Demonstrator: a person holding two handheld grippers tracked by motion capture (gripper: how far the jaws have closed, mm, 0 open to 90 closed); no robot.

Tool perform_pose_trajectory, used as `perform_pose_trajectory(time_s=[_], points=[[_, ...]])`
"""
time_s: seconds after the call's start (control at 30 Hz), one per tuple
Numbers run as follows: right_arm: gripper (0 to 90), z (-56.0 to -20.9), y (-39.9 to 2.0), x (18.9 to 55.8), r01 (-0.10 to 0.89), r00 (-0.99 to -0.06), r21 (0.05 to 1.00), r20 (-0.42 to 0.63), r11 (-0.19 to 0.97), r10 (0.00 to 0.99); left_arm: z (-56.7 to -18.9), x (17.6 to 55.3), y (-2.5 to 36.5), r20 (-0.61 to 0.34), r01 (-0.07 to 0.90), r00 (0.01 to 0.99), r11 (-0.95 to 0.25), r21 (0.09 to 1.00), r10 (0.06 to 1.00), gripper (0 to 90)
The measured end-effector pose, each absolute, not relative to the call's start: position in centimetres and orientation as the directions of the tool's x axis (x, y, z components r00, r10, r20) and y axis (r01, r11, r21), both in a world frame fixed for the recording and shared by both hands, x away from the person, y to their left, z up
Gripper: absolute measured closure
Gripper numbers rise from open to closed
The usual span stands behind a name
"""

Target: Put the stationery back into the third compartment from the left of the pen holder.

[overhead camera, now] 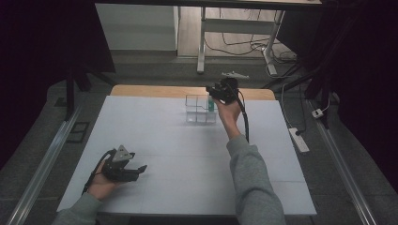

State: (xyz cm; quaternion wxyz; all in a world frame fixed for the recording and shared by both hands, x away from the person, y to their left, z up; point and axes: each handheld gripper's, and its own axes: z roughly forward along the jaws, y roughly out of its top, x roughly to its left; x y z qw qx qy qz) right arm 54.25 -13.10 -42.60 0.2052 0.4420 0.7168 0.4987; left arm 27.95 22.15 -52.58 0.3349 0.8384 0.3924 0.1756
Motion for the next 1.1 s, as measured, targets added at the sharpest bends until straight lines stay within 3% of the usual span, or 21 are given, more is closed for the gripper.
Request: perform_pose_trajectory(time_s=[0.2, 1.1], points=[[45.8, -42.2, -13.4, 53.1, 0.423, -0.554, 0.890, 0.104, 0.171, 0.826, -52.6, 28.0, 22.2, 0.033, 0.540, 0.630, -0.468, 0.699, 0.776, 29.1], [43.1, -43.1, -15.9, 47.6, 0.433, -0.687, 0.850, 0.096, 0.299, 0.720, -52.5, 28.0, 22.2, 0.033, 0.543, 0.623, -0.462, 0.701, 0.781, 29.0]])
